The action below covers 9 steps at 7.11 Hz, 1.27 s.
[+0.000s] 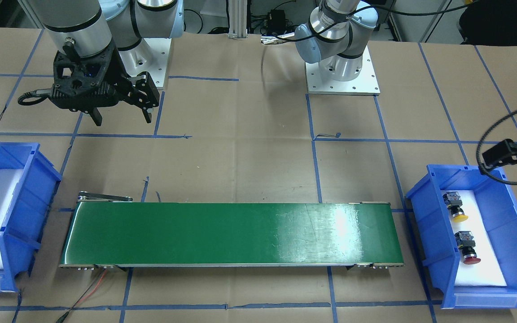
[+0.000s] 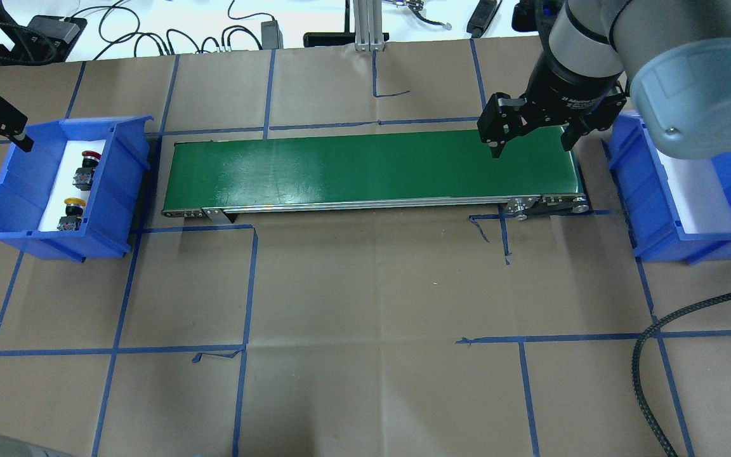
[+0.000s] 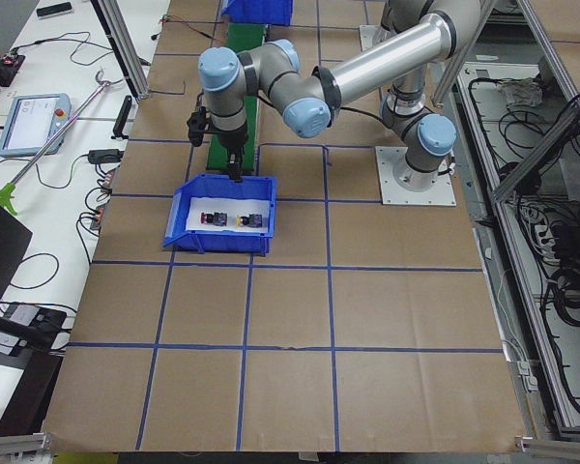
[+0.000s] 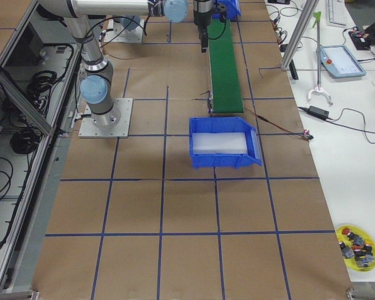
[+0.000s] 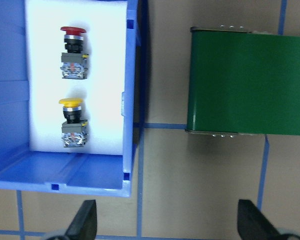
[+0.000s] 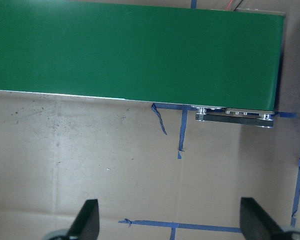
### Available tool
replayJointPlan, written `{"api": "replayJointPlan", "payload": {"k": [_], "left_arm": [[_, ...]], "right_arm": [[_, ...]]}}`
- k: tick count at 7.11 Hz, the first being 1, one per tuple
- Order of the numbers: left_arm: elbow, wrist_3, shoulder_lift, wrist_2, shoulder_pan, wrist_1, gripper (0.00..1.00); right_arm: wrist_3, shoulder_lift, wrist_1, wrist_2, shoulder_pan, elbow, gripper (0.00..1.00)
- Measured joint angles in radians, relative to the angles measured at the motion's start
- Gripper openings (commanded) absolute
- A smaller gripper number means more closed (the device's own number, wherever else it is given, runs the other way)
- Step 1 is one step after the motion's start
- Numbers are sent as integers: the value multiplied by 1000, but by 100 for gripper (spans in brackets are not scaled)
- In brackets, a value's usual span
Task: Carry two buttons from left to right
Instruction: 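Lower the left gripper and grasp the yellow-capped button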
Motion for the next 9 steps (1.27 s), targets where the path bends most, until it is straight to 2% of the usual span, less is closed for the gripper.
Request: {"api": "replayJointPlan", "payload": {"k": [4,9], "left_arm": [[-67,25,-75,-9,18,121,97],[-288,27,-96,-10,52,377,97]], "right_arm": [[0,0,-1,1,-1,0,100],[0,0,-1,3,0,0,100]]}}
